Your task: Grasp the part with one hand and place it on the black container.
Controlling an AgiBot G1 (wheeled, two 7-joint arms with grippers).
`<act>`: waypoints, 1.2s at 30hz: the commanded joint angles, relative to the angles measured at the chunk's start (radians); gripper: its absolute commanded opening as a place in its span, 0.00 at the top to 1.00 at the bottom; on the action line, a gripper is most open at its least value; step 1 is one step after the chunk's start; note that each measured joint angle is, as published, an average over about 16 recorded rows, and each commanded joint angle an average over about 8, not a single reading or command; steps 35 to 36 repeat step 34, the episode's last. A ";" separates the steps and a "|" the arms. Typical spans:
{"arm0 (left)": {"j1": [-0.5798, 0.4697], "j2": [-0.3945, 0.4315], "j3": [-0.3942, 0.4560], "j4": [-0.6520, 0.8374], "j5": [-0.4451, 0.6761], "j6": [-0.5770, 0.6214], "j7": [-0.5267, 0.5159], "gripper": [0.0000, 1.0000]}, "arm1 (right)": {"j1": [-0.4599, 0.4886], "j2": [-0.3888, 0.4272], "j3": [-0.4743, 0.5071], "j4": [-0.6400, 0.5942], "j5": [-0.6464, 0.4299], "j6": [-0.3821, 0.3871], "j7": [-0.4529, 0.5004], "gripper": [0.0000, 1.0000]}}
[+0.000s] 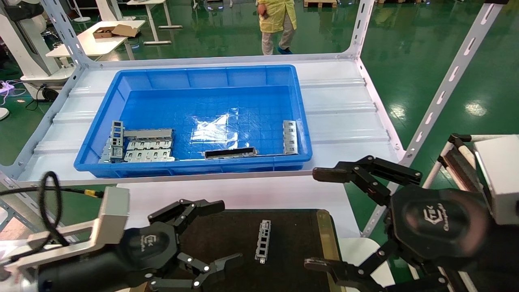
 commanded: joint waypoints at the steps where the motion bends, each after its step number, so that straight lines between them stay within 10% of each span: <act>1: -0.007 -0.008 -0.008 0.000 -0.011 0.030 0.010 0.00 | 0.000 0.000 0.000 0.000 0.000 0.000 0.000 0.00; 36: -0.073 -0.051 -0.070 -0.057 -0.100 0.129 0.005 0.00 | 0.000 0.000 0.000 0.000 0.000 0.000 0.000 0.00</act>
